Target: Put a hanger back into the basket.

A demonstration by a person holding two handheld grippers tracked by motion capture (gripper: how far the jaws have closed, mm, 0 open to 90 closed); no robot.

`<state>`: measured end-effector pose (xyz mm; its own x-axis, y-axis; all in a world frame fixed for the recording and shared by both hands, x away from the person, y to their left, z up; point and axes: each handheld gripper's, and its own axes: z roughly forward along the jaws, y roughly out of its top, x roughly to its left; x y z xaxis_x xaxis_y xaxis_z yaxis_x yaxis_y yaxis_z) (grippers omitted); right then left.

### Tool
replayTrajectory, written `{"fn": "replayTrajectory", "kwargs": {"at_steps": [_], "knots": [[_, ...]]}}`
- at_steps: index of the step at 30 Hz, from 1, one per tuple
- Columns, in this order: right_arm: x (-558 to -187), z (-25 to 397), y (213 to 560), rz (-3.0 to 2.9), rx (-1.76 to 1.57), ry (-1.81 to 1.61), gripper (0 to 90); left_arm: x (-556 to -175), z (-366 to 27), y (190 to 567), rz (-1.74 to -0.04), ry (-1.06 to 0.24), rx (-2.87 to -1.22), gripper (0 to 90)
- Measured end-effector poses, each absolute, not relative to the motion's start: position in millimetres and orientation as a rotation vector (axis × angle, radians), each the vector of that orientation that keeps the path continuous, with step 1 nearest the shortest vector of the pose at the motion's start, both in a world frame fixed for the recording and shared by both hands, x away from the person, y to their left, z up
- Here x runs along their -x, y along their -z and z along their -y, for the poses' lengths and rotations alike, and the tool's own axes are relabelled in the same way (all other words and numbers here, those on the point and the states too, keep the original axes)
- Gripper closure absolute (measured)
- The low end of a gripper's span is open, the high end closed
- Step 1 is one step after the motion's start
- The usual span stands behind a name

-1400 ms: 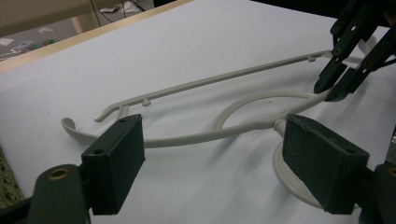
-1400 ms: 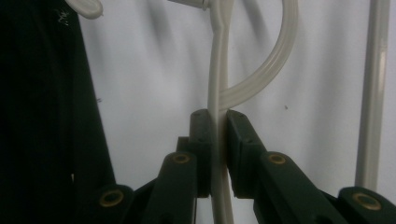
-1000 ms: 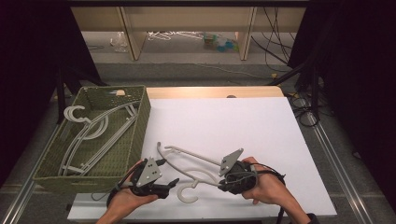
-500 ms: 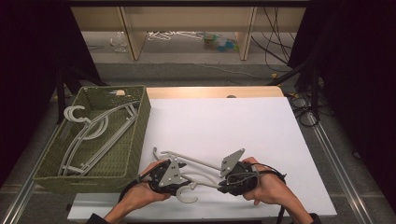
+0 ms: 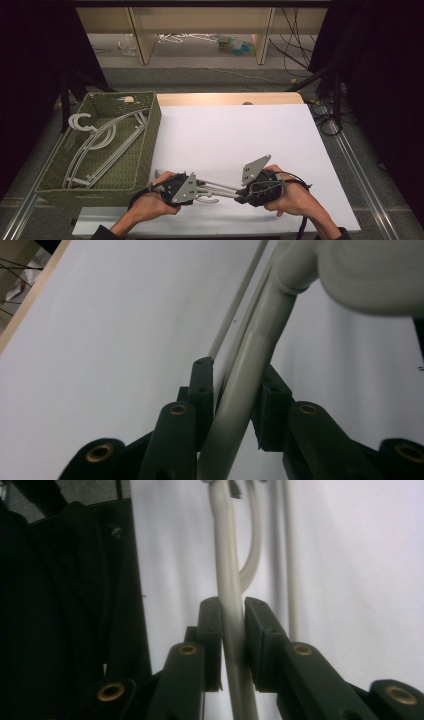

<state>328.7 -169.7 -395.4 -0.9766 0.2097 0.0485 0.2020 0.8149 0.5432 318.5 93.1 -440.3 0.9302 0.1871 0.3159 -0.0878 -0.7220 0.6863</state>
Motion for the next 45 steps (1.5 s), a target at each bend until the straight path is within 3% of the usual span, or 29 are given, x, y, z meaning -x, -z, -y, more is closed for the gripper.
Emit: {"fn": "replayTrajectory", "kwargs": {"at_steps": [9, 16, 23, 45], "knots": [[-336.8, 173.6, 394.6, -2.888, -0.463, -0.992, 68.1, -315.3, -96.2, 419.6, -0.199, -0.378, -2.294, 76.7], [-338.9, 174.7, 391.8, -2.791, -0.589, -1.064, 50.1, -318.2, -103.1, 411.0, -0.297, -0.328, -2.275, 76.8], [-340.3, 179.4, 380.4, -2.649, -0.720, -1.192, 38.0, -320.7, -110.1, 404.9, -0.389, -0.287, -2.216, 77.1], [-328.9, 197.7, 342.8, -2.426, -0.760, -1.358, 31.4, -335.8, -113.4, 396.5, -0.503, -0.277, -2.210, 78.5]]}}
